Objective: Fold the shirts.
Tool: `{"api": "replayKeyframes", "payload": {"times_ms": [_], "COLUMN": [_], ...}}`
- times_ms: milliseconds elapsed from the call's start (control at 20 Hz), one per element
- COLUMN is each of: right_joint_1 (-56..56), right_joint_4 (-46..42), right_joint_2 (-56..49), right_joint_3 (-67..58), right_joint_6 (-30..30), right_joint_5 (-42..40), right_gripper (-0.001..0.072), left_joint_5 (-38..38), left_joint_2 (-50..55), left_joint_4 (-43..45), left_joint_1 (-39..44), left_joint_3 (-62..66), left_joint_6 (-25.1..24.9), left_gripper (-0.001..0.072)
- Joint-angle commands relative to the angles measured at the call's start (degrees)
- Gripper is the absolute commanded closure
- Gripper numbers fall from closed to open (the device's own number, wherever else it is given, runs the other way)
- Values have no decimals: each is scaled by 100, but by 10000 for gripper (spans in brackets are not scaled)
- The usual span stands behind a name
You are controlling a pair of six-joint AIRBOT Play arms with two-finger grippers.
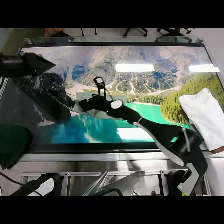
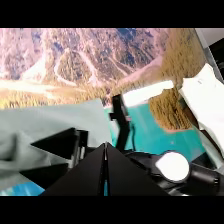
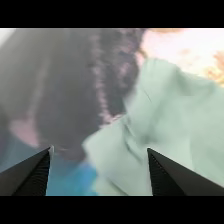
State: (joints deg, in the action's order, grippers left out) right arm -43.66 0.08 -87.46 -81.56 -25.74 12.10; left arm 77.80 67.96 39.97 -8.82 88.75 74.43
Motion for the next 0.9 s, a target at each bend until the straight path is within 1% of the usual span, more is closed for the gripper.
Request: {"api": "replayKeyframes", "payload": {"times_ms": [0, 50, 100, 150, 200, 300, 350, 500, 550, 600, 650, 750, 850], "right_joint_1": [-302, -179, -35, 131, 313, 763, 1038, 1965, 2267, 2546, 2758, 2966, 2955], "right_joint_4": [474, 214, -94, -437, -833, -1996, -2787, -5169, -5692, -6078, -6188, -6135, -6074], "right_joint_2": [-343, -153, 76, 328, 573, 1012, 1198, 1519, 1530, 1499, 1447, 1248, 940], "right_joint_3": [-221, -219, -214, -199, -168, -142, -142, -142, -142, -111, -13, 264, 365], "right_joint_6": [907, 905, 898, 697, 219, -1180, -1978, -4697, -5270, -5648, -5864, -5897, -5893], "right_joint_5": [-444, -232, 22, 299, 527, 1252, 1779, 3515, 4081, 4605, 4900, 5132, 5141], "right_gripper": [183, 223, 223, 223, 224, 226, 231, 227, 190, 131, 66, 67, 67], "left_joint_5": [2, -63, -81, -76, -81, -81, -79, -55, 0, 24, 9, -111, -313], "left_joint_2": [-518, -612, -688, -769, -855, -1034, -1130, -1384, -1462, -1556, -1646, -1786, -1930], "left_joint_4": [-114, -114, -111, -111, -109, -107, -105, -105, -109, -109, -96, -109, -107], "left_joint_1": [-109, -109, -111, -125, -129, -170, -212, -391, -450, -496, -505, -496, -492], "left_joint_3": [-977, -1163, -1285, -1377, -1453, -1602, -1674, -1840, -1867, -1902, -1937, -2046, -2256], "left_joint_6": [-229, -247, -260, -317, -356, -455, -498, -498, -496, -498, -501, -498, -498], "left_gripper": [693, 693, 693, 693, 693, 693, 693, 693, 693, 693, 693, 693, 693]}}
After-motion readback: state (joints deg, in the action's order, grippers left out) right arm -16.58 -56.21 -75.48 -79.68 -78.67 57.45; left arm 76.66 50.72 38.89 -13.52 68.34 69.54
